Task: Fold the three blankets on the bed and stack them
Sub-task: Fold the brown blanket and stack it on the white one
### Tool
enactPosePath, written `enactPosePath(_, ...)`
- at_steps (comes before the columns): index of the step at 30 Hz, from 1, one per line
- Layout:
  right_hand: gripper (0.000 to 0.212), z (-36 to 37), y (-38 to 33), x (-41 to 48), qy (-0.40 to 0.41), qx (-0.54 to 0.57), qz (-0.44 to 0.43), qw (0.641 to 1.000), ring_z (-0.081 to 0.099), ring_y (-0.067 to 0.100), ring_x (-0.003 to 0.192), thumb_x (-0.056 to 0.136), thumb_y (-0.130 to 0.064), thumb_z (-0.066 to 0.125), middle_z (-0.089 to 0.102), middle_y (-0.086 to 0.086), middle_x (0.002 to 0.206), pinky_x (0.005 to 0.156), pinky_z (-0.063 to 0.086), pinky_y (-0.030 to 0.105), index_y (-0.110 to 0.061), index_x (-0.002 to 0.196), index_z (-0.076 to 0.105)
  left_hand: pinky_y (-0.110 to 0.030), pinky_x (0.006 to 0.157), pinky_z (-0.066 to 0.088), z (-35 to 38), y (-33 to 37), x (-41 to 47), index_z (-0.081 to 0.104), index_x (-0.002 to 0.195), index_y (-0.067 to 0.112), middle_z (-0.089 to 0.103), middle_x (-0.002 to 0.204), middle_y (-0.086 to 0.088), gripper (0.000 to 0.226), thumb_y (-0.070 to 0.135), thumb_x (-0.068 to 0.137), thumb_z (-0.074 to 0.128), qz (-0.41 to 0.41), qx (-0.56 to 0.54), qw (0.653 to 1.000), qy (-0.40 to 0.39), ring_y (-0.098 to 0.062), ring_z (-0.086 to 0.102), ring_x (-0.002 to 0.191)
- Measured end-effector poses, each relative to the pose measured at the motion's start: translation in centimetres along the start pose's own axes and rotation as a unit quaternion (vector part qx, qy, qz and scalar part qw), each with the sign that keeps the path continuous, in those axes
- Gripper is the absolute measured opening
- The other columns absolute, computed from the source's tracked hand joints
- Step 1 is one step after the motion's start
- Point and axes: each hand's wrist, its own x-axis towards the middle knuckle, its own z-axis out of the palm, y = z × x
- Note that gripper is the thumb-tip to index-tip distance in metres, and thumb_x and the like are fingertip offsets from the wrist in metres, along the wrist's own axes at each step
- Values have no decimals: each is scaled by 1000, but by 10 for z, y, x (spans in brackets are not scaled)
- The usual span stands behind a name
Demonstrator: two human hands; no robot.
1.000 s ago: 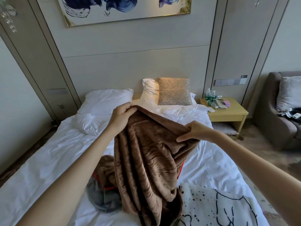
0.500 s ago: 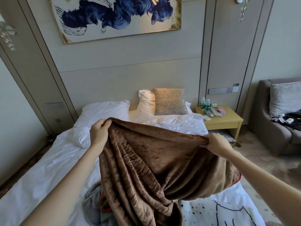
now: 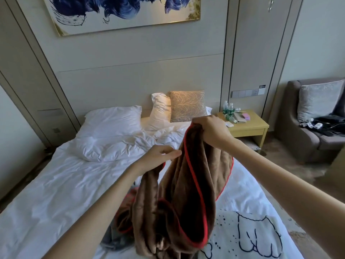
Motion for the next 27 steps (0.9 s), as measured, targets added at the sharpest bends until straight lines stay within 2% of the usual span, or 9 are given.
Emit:
enactPosePath(2, 34, 6, -11, -4, -34, -1, -9, 999, 59, 31, 74, 70, 7, 47, 69, 9, 80, 51, 32, 30, -15, 86, 68, -26, 87, 45, 18, 11, 1, 73, 98, 13, 73, 97, 2, 63, 70, 74, 64, 32, -12, 999, 29, -4, 65, 95)
enactPosePath(4, 31, 10, -18, -7, -58, 17, -10, 998, 58, 31, 75, 70, 5, 48, 68, 9, 79, 57, 46, 36, -15, 86, 67, -39, 89, 48, 31, 17, 4, 68, 100, 1, 71, 101, -14, 66, 63, 81, 59, 57, 37, 995, 69, -22, 65, 98)
enactPosePath(8, 11, 14, -7, -12, -134, 68, 26, 988, 52, 20, 69, 71, -5, 62, 61, 1, 70, 56, 38, 30, -16, 72, 60, -39, 91, 48, 36, 17, 6, 68, 109, 2, 71, 103, -13, 24, 16, 98, 51, 113, 21, 980, 160, -25, 64, 101)
enactPosePath(11, 31, 9, 9, -19, -263, 219, 108, 933, 43, 8, 56, 69, -25, 83, 47, -4, 59, 53, 30, 21, -16, 62, 54, -41, 91, 47, 23, 9, 7, 65, 103, 3, 69, 99, -12, 20, 8, 98, 46, 111, 20, 969, 221, -24, 63, 98)
enactPosePath(13, 35, 6, 19, -26, -319, 284, 163, 890, 45, 11, 63, 71, -36, 82, 46, 0, 65, 59, 30, 22, -14, 65, 55, -44, 89, 49, 15, 4, 8, 64, 101, 5, 69, 96, -10, 20, 10, 99, 45, 94, 37, 968, 229, -24, 63, 94)
enactPosePath(16, 43, 7, 34, -36, -323, 354, 206, 853, 51, 18, 78, 78, -40, 76, 53, 12, 78, 75, 36, 29, 0, 79, 62, -40, 87, 50, 9, -3, 7, 65, 101, 8, 70, 95, -8, 20, 11, 99, 45, 81, 44, 966, 241, -22, 64, 92)
enactPosePath(18, 36, 6, 45, -42, -319, 374, 226, 841, 60, 12, 83, 80, -39, 74, 65, 8, 83, 83, 41, 25, -3, 82, 70, -31, 78, 46, 2, -8, 6, 63, 97, 7, 69, 94, -7, 21, 4, 97, 42, 63, 25, 958, 278, -22, 62, 91)
enactPosePath(24, 30, 7, 71, -57, -371, 224, 220, 874, 44, 13, 65, 78, -30, 78, 49, 3, 65, 64, 32, 23, -6, 66, 62, -31, 75, 37, -33, -23, 3, 61, 98, -8, 63, 99, -29, 24, -1, 94, 38, 18, -2, 944, 329, -23, 54, 85)
enactPosePath(27, 25, 18, 82, -62, -339, 92, 201, 915, 54, 17, 70, 77, -27, 77, 62, 4, 71, 64, 45, 25, -3, 79, 72, -30, 74, 38, -35, -19, 4, 61, 97, -8, 63, 100, -30, 23, 0, 94, 40, 24, -17, 941, 336, -20, 52, 84)
